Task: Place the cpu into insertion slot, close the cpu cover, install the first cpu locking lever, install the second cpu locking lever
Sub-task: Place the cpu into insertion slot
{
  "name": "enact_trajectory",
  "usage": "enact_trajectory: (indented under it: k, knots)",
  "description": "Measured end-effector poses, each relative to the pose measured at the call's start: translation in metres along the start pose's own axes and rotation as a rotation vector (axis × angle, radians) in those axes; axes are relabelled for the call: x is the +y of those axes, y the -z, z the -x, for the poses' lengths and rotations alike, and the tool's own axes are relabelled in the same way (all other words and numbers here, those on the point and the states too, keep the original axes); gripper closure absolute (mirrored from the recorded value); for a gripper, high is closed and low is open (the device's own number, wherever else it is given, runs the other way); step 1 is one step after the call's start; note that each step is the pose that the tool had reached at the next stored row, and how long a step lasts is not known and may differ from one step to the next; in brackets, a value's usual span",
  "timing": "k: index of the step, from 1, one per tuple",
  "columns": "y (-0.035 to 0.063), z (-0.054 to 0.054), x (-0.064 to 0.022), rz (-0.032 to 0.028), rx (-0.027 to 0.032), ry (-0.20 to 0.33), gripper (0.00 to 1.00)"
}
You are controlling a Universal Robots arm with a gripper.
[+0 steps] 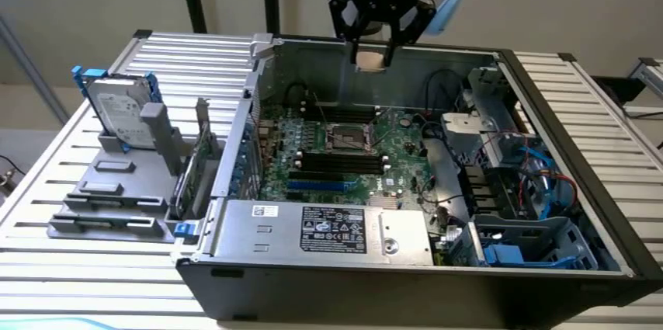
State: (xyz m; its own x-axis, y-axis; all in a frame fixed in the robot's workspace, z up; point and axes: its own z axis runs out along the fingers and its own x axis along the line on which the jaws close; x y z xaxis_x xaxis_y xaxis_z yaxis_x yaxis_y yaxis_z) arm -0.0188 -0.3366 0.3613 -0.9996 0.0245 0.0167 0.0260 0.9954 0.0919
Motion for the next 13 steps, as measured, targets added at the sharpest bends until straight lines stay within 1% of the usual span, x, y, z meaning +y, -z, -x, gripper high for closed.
enact_trajectory:
  k: [3,10,13]
  knots:
    - [-0.0056,-0.002,-0.0001,-0.0015,-0.0016,0.000,0.45]
    - [-0.0186,-0.010,0.0008,-0.0020,-0.0056,0.002,0.45]
    - [-0.0241,-0.011,0.0016,-0.0021,-0.0066,0.005,0.45]
